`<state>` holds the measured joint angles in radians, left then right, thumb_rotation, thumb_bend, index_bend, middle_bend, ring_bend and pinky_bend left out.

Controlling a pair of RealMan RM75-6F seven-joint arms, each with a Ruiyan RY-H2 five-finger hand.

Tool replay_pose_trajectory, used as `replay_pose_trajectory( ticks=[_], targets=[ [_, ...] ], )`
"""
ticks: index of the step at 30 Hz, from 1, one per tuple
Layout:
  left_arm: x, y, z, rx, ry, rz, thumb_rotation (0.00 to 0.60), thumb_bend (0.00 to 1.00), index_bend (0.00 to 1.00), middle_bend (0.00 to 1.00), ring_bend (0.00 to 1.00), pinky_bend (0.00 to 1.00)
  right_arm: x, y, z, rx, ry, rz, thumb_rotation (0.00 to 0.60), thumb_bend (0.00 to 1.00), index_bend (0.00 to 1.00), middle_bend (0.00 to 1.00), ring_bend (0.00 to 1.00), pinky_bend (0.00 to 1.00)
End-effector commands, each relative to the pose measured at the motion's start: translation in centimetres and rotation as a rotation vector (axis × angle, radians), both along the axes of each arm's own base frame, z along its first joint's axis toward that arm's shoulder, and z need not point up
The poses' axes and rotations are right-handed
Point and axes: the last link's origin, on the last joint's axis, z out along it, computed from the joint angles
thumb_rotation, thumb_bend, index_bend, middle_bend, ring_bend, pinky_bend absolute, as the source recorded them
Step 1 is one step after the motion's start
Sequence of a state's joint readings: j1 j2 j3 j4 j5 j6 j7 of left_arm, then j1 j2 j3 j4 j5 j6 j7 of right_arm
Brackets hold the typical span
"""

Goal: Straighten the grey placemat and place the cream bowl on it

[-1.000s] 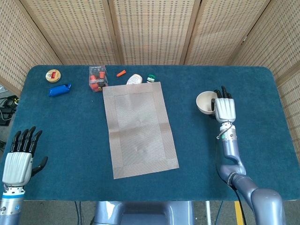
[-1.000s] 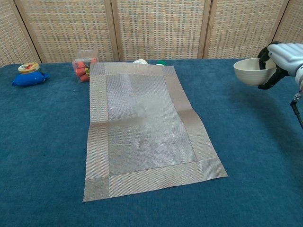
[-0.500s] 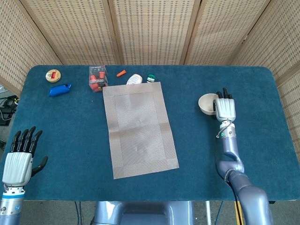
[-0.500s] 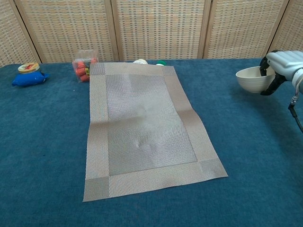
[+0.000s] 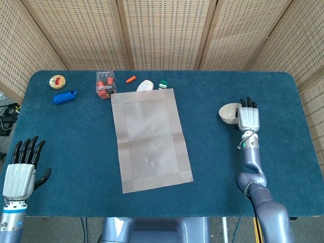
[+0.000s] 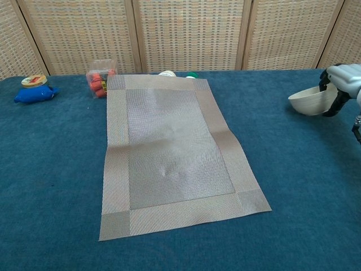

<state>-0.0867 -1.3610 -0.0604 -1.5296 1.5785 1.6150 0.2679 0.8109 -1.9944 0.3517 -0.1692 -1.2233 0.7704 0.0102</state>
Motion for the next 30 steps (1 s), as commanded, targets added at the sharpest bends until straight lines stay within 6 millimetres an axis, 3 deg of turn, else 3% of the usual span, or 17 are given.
replay_pose_trajectory(
  ticks=[1,12,17,22,30],
  targets=[
    [0.0,0.0,0.1,0.002,0.000,0.002,0.600,0.29,0.08,0.00,0.00,0.00,-0.5,0.1,0.1,0.011,0.019,-0.019,0.600,0.29,0.55,0.15,0.00,0.15],
    [0.0,-0.1,0.2,0.000,-0.004,0.000,0.600,0.29,0.08,0.00,0.00,0.00,-1.0,1.1,0.5,-0.024,-0.002,0.004,0.600,0.29,0.42,0.08,0.00,0.12],
    [0.0,-0.2,0.2,-0.008,-0.001,-0.003,0.600,0.29,0.07,0.00,0.00,0.00,-0.6,2.5,0.3,-0.064,-0.055,0.058,0.600,0.29,0.39,0.06,0.00,0.11],
    [0.5,-0.6,0.3,-0.009,-0.002,-0.026,0.600,0.29,0.07,0.00,0.00,0.00,0.9,4.4,-0.5,-0.069,-0.094,0.140,0.600,0.28,0.37,0.04,0.00,0.11],
    [0.9,-1.3,0.9,0.004,-0.021,-0.056,0.600,0.29,0.07,0.00,0.00,0.00,5.0,9.7,-1.8,-0.034,-0.174,0.255,0.600,0.26,0.36,0.04,0.00,0.11]
  ],
)
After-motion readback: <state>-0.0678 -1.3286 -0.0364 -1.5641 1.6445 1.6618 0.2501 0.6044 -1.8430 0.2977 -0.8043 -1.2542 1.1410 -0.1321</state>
